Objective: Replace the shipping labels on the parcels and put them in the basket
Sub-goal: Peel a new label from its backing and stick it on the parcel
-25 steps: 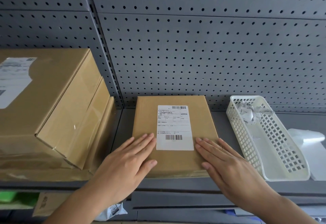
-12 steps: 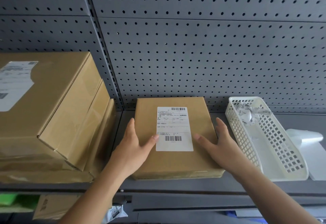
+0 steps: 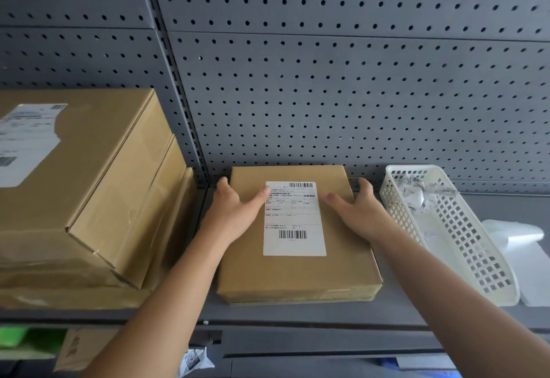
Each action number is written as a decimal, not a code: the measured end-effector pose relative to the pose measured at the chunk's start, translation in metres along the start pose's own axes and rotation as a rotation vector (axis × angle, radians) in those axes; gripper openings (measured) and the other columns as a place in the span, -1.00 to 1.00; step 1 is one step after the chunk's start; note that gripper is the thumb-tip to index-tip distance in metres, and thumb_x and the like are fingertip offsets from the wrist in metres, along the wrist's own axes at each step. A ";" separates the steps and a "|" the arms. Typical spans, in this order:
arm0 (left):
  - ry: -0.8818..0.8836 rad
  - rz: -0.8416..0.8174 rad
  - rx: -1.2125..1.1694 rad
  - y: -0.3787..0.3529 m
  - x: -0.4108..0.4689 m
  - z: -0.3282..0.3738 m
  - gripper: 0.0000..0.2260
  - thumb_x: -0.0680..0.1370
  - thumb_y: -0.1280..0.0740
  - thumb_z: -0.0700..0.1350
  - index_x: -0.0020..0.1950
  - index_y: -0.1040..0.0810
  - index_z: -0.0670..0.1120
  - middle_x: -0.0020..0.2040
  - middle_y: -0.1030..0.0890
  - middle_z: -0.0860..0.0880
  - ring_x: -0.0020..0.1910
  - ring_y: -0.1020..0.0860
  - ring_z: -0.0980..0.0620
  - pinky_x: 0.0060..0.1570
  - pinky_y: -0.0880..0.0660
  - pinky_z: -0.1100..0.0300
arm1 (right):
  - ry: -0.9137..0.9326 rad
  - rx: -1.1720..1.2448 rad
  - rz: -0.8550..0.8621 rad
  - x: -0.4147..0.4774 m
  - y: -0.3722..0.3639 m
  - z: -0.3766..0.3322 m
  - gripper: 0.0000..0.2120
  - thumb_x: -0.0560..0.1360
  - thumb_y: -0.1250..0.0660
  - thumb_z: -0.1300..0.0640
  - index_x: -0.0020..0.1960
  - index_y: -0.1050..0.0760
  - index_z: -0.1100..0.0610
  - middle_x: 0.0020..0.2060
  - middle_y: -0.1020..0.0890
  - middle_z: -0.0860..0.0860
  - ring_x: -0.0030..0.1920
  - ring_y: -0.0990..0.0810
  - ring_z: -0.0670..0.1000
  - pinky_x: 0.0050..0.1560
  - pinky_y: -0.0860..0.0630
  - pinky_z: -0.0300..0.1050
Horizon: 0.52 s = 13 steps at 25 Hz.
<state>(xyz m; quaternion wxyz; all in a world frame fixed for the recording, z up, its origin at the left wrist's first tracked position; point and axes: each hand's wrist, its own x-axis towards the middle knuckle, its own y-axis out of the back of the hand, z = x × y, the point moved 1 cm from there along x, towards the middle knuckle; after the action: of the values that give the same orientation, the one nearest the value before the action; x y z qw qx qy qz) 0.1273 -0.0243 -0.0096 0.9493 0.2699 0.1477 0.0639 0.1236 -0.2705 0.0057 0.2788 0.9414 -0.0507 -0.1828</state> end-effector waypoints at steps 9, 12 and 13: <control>0.036 -0.157 0.119 -0.004 0.017 -0.001 0.27 0.32 -0.53 0.36 0.64 0.31 -0.05 0.65 -0.13 -0.06 0.56 -0.26 -0.08 0.49 -0.30 -0.08 | 0.023 -0.047 -0.115 0.014 -0.008 0.002 0.19 0.28 -0.54 -0.27 0.60 0.18 -0.01 0.47 -0.32 0.06 0.38 -0.41 0.09 0.24 -0.46 -0.02; 0.034 -0.292 0.093 0.007 0.017 -0.008 0.48 0.13 -0.63 0.37 0.57 0.47 0.04 0.66 -0.11 0.01 0.58 -0.22 -0.01 0.52 -0.26 -0.07 | 0.057 -0.138 -0.244 0.012 0.002 0.005 0.43 0.09 -0.61 -0.31 0.55 0.39 -0.16 0.52 -0.24 0.01 0.42 -0.38 0.05 0.33 -0.44 0.01; 0.027 -0.310 0.095 0.009 0.014 -0.009 0.47 0.16 -0.64 0.32 0.57 0.48 0.06 0.67 -0.08 0.03 0.59 -0.20 0.00 0.53 -0.24 -0.06 | 0.068 -0.175 -0.281 0.010 0.004 0.005 0.45 0.08 -0.62 -0.30 0.52 0.43 -0.20 0.55 -0.17 -0.02 0.43 -0.35 0.04 0.34 -0.43 0.00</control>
<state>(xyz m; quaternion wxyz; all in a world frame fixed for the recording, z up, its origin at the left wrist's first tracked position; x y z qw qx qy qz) 0.1375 -0.0092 -0.0159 0.9320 0.2876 0.2030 -0.0867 0.1317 -0.2783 0.0010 0.3328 0.9170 0.1072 -0.1920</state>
